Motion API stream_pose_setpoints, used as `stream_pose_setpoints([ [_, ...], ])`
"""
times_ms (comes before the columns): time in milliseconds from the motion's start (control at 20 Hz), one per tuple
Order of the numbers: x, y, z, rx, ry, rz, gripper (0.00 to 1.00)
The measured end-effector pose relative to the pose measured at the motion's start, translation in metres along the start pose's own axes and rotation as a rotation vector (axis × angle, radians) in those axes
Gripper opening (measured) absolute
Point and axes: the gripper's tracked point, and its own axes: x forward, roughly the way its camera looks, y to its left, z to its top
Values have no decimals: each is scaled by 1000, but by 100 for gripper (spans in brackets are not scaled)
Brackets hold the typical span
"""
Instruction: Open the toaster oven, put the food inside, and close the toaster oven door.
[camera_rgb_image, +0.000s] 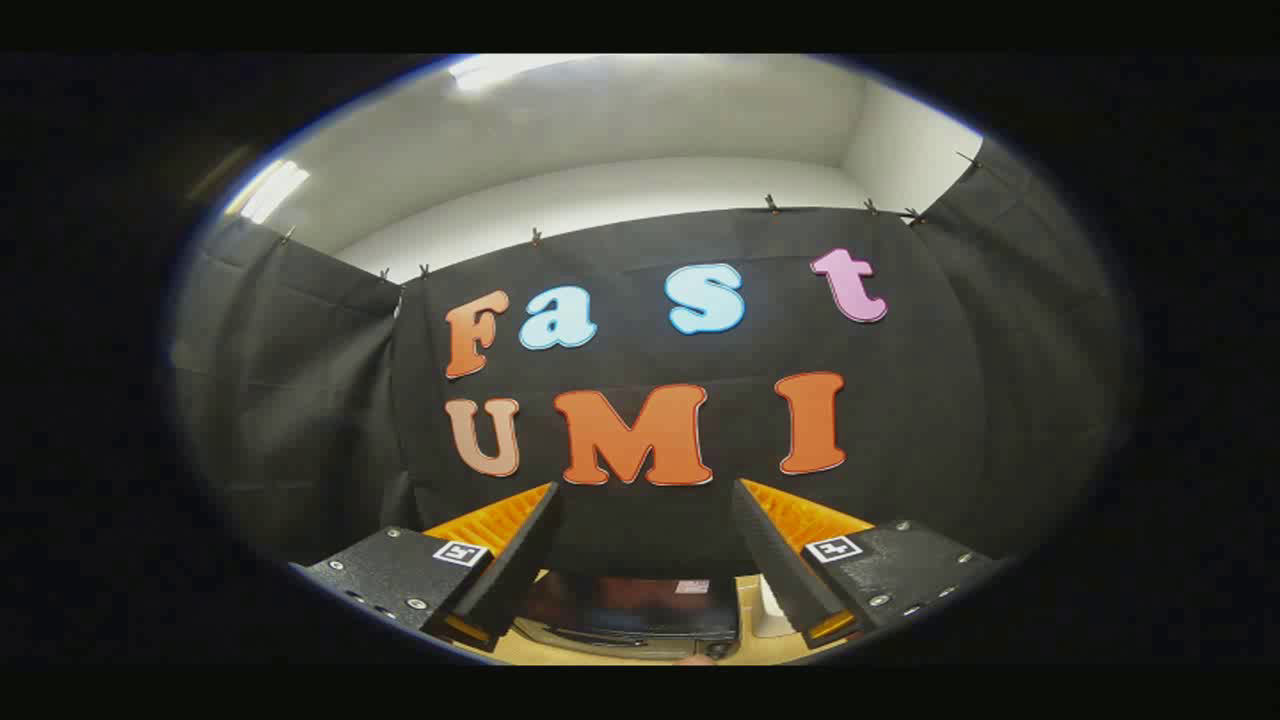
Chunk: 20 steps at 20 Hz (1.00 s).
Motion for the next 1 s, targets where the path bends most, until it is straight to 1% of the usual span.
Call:
stream_pose_setpoints([
  [350, 1, -5, -6, 5, 14, -22, 99],
  [650, 0, -3, -13, -30, 11, -32, 99],
  [850, 3, 7, -36, -37, 45, -12, 99],
  [1000, 5, 14, -66, -27, 106, -7, 99],
])
